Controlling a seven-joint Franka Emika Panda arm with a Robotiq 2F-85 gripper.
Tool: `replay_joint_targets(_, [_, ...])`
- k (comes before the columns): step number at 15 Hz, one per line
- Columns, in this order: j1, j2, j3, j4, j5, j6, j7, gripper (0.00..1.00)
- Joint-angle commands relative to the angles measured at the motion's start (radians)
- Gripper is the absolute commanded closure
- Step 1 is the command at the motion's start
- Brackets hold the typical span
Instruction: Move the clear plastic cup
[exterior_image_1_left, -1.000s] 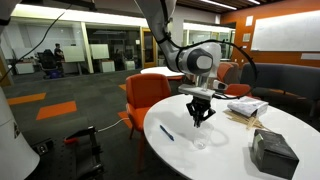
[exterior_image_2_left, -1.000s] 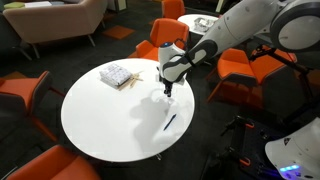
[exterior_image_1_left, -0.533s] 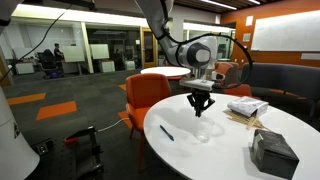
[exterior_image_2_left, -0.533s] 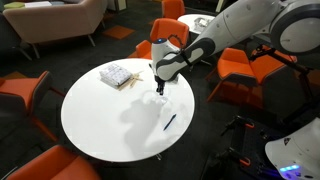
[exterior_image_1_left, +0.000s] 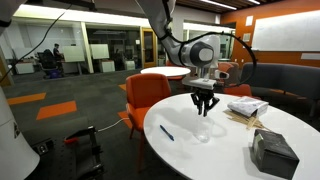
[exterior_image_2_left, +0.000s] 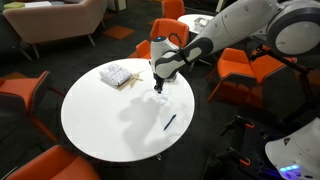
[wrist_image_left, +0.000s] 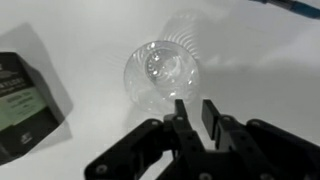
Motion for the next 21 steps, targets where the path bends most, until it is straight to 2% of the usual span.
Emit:
replay_joint_targets(1, [-0.001, -0.020, -0.007, -0.009, -0.013, -0.007, 0.042, 0.51])
replay_joint_targets(7, [-0.035, 0.029, 0.025, 0.031, 0.021, -0.057, 0.013, 0.01])
replay_joint_targets(9, [-0.039, 0.050, 0.030, 0.044, 0.025, -0.063, 0.013, 0.00])
replay_joint_targets(10, [-0.042, 0.062, 0.034, 0.056, 0.027, -0.065, 0.010, 0.26])
replay_joint_targets(12, [-0.042, 0.081, 0.036, 0.076, 0.023, -0.070, 0.009, 0.27])
replay_joint_targets(19, [-0.031, 0.127, 0.056, 0.138, 0.018, -0.083, -0.001, 0.88])
replay_joint_targets(21, [-0.032, 0.138, 0.070, 0.156, 0.023, -0.088, -0.005, 1.00])
